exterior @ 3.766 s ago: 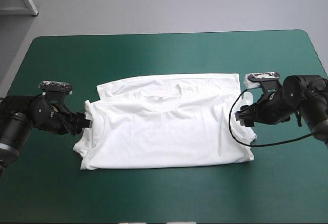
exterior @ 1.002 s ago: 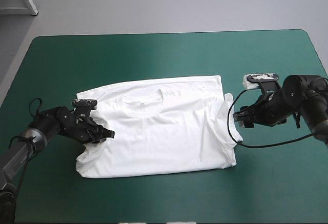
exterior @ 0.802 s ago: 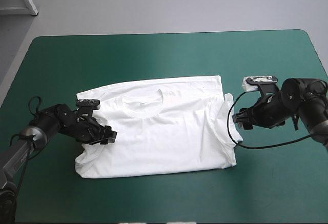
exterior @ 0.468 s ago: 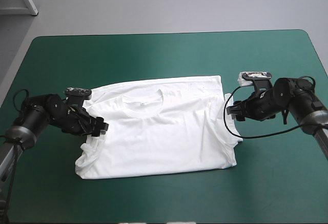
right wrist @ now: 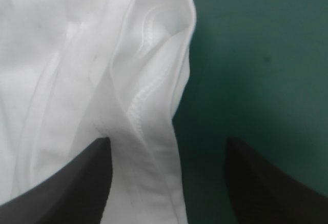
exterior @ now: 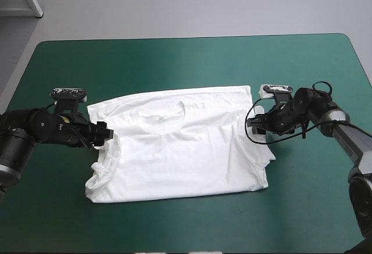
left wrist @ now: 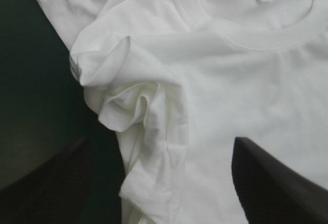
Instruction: Fold the cloth
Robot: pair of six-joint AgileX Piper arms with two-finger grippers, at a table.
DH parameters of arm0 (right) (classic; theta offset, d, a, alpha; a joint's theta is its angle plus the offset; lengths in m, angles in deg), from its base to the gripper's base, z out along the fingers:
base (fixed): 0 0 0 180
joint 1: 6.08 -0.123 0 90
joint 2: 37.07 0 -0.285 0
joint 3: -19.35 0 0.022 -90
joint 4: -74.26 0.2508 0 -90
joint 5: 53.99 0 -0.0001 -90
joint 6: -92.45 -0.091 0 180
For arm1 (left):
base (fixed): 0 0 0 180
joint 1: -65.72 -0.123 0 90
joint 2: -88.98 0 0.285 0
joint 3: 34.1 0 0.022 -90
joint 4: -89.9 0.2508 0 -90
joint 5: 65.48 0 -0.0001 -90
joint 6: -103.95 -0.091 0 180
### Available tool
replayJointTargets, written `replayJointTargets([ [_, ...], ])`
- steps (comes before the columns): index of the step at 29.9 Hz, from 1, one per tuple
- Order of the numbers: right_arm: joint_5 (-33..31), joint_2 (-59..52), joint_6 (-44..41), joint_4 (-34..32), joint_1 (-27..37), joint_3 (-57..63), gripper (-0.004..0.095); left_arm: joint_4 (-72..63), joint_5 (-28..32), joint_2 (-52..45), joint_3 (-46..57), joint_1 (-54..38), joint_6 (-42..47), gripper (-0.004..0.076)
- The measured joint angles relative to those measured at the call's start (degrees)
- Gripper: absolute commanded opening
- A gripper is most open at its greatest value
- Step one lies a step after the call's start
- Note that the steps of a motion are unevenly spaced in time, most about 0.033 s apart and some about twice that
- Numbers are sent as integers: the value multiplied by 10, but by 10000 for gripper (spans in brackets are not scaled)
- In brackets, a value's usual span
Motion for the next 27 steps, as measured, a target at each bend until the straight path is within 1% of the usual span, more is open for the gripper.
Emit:
replayJointTargets([
  [3, 2, 18, 15, 20, 0, 0, 235, 0, -5, 0, 0, 0, 2, 546],
  [6, 1, 31, 28, 31, 0, 0, 49, 0, -7, 0, 0, 0, 2, 545],
  [7, 2, 32, 30, 33, 0, 0, 3, 0, -7, 0, 0, 0, 2, 545],
  [8, 3, 33, 33, 33, 0, 0, -15, 0, -7, 0, 0, 0, 2, 545],
  [12, 10, 33, 39, 38, 0, 4, -14, 1, -8, 0, 0, 0, 2, 545],
  [17, 43, 25, 39, 42, 0, 31, -14, 1, -8, -1, 0, 0, 6, 545],
  [23, 68, 15, -12, 14, 3, 55, -14, 1, -10, -1, 0, 0, 10, 545],
  [27, 81, 9, -19, 13, 15, 67, -14, 11, -11, -1, 0, 0, 10, 545],
])
